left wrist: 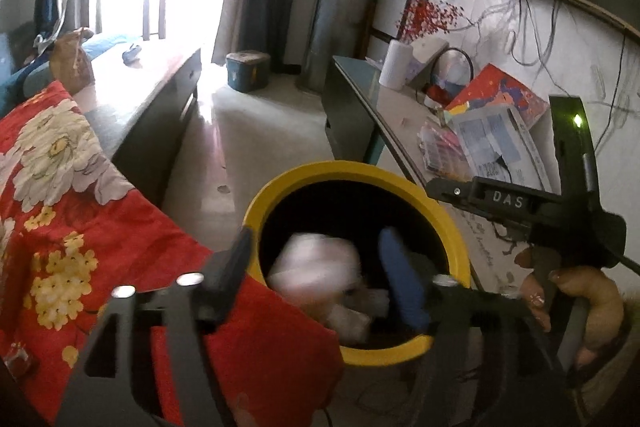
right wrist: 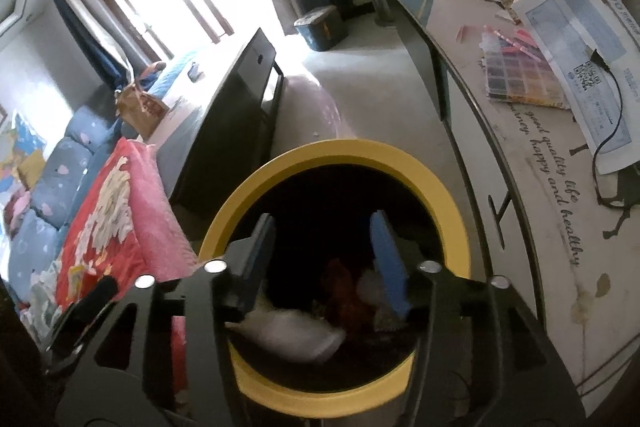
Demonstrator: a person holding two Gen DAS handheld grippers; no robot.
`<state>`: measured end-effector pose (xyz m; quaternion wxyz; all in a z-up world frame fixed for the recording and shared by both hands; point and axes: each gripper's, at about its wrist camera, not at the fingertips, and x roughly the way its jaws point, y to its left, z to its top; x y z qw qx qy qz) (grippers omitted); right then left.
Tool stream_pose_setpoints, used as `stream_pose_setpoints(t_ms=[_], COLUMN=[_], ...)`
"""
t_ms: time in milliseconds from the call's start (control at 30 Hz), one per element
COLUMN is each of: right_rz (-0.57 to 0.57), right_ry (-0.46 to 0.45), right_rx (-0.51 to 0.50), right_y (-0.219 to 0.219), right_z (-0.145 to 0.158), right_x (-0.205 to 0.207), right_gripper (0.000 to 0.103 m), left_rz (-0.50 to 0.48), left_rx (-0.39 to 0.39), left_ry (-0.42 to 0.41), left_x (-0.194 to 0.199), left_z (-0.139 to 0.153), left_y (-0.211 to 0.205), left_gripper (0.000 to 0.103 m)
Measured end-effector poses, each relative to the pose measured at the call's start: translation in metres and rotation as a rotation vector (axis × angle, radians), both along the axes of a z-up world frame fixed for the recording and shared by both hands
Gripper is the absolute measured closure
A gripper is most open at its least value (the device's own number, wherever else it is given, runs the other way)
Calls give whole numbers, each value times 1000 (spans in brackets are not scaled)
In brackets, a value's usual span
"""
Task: Collect trash
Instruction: 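Open both tools to drop the plastic bag and pink packet into the bin, then move both open tools back to the trash on the bedspread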
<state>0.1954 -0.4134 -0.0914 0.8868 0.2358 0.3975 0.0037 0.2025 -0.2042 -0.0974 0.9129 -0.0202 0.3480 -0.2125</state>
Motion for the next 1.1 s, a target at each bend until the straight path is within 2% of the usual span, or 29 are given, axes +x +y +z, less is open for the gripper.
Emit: stream_pose_setpoints(t_ms=[67,167,233,667,1100], right_rz=[-6,-8,-10,33,116], right_ry=[-3,-3,-5,-46,-93], right_rx=[-2,-1,-5,-52,-73], right_y=[-1,0,-1,20,51], right_z=[1,2,2,19,39], right_x=[0,-1,-1,-6,-15], right_gripper=[53,50,47,40,40], left_rz=[14,44,65,149,229], left_rx=[-15,-23,-27,-44,-64], left_ry=[-3,-8,-16,-86,-132], left_x=[-1,-3,-4,-23,-40], left_z=[2,5,8,33,53], left_y=[5,15,20,57,96], left_gripper=[13,9,9,9,9])
